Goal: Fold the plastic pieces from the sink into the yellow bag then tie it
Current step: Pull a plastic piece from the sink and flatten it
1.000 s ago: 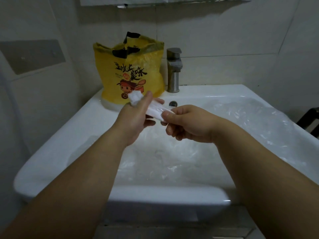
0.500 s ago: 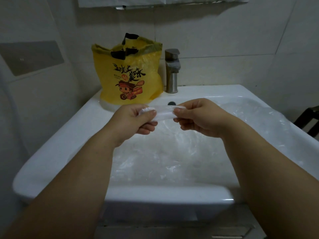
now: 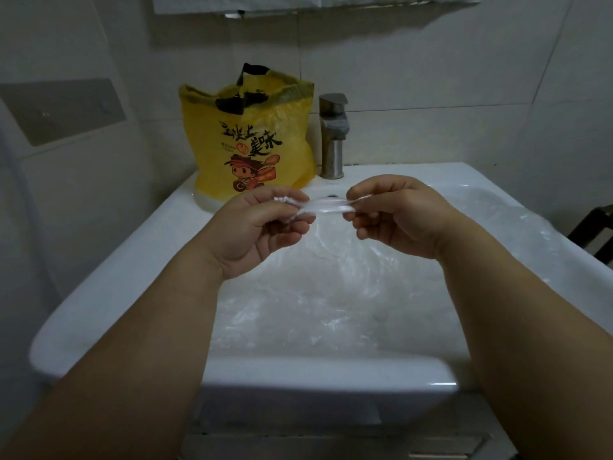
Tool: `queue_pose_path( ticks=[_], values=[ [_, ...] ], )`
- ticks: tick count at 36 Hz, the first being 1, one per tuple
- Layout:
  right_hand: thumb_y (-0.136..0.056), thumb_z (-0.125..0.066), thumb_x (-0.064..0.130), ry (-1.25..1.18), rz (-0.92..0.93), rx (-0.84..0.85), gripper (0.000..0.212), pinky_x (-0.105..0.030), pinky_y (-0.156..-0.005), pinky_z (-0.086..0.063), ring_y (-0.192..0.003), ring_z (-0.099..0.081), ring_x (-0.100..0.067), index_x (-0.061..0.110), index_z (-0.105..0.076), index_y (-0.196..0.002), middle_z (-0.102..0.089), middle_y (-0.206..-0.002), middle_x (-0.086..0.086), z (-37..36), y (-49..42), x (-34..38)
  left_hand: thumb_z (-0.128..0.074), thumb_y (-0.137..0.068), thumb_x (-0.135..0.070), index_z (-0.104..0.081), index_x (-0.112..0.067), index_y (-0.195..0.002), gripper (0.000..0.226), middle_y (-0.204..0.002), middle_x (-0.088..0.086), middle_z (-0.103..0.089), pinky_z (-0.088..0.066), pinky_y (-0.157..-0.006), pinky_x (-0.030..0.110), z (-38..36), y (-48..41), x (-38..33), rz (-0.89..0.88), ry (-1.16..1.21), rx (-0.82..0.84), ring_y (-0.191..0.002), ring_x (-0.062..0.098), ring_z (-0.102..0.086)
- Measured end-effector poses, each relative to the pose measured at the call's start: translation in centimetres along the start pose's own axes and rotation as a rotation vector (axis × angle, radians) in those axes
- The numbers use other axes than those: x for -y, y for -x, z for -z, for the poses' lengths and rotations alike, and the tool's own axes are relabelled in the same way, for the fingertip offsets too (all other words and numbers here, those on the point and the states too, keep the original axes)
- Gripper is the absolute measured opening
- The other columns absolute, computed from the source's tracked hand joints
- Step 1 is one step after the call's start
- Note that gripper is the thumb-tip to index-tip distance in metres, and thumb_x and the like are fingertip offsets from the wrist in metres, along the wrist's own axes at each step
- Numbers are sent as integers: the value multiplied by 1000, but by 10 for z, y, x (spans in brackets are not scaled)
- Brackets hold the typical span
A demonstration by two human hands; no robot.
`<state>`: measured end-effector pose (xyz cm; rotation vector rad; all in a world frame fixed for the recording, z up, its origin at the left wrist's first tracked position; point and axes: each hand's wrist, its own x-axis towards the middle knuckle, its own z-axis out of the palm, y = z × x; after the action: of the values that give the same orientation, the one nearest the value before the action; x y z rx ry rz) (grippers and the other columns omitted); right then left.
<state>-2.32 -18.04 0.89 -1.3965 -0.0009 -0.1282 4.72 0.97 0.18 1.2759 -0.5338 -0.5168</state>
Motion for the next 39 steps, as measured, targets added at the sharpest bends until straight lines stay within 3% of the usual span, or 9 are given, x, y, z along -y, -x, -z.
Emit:
queue_pose_path(
  ticks=[4,6,8,12,19,25,30,34,39],
  values=[
    [-86,-48,-15,33,22,-9,43,-24,-48,-52,-47,-56,-16,5,-73,-58,-54,-51,-13,0,-1,-2,-51,-86,3,-76,-11,-61,38,-66,14,-70,-53,-50,17,2,2,-2,16,22,5,-54,12,-66],
    [-85,-53,-9,41,24,4,29,-25,-51,-53,-51,-57,-18,0,-73,-66,-47,-57,-13,0,-1,-1,-68,-78,-12,-75,-9,-63,17,-66,14,-69,-53,-49,16,0,2,-2,13,16,0,-53,12,-64],
    [-81,-61,1,55,5,42,11,-24,-56,-55,-57,-56,-19,-6,-69,-79,-49,-67,-15,-2,1,0,-67,-79,-23,-71,-6,-69,20,-64,10,-69,-52,-49,14,1,-1,1,-13,-86,-53,-52,8,-62],
    [-84,-63,4,134,-46,-1,9,-26,-62,-58,-69,-65,-20,1,-71,-88,-68,-81,-15,-3,0,-3,-60,-89,-10,-66,-7,-82,10,-63,1,-69,-52,-54,13,0,-5,6,-81,-219,-127,-55,4,-63],
    [-84,-66,-2,192,-120,-77,37,-27,-66,-59,-72,-65,-18,4,-61,-119,-63,-98,-15,-1,-5,-8,-65,-87,0,-66,-15,-93,16,-82,6,-68,-56,-64,18,3,-9,14,-145,-309,-191,-67,8,-68],
    [-86,-67,5,322,-165,-80,6,-25,-61,-58,-65,-66,-13,5,-70,-90,-68,-81,-10,0,-5,-8,-68,-83,1,-67,-13,-83,13,-67,-4,-68,-54,-61,15,5,-11,12,-163,-247,-206,-62,4,-64],
    [-89,-64,10,318,-97,-60,7,-26,-63,-58,-66,-64,-14,5,-69,-86,-68,-75,-8,-7,-6,-10,-69,-81,-4,-62,-13,-84,11,-65,-9,-64,-50,-59,13,4,-16,8,-151,-41,-268,-60,0,-59],
    [-91,-61,8,188,-36,-44,9,-25,-63,-58,-63,-62,-13,4,-68,-87,-66,-73,-8,-18,-8,-14,-68,-66,-33,-57,-18,-100,39,-97,0,-62,-53,-83,28,-5,-14,9,-62,125,-142,-95,14,-60],
    [-92,-53,-3,172,-17,78,15,-25,-63,-57,-77,-69,-26,-6,-66,-97,-69,-88,-23,-38,-7,-26,-57,-76,-52,-67,-22,-106,43,-102,2,-74,-56,-83,29,-20,-11,25,112,-213,98,-102,19,-69]
  ],
)
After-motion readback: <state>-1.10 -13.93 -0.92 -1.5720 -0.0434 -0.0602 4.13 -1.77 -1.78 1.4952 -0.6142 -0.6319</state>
